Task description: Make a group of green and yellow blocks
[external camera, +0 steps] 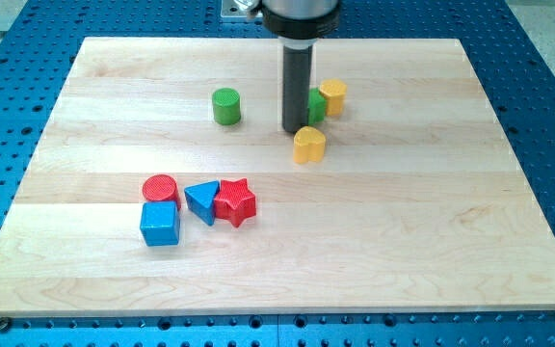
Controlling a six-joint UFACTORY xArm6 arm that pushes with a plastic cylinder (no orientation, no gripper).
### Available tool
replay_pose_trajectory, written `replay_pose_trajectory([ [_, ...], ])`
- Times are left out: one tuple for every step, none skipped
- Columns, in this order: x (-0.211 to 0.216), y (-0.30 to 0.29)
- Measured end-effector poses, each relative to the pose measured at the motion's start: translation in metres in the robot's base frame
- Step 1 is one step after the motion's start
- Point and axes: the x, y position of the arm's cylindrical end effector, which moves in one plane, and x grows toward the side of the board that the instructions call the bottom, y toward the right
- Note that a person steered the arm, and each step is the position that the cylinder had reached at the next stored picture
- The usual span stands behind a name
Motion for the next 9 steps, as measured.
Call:
replay_pose_trajectory([
  [0.012, -0.096],
  [0.005, -0.150],
  [-0.013, -0.070],
  [-0.006, -0.063],
  [0.044, -0.108],
  [0.089, -0.050],
  [0.091, 0.023],
  [0.065, 0.064],
  [0.049, 0.056],
])
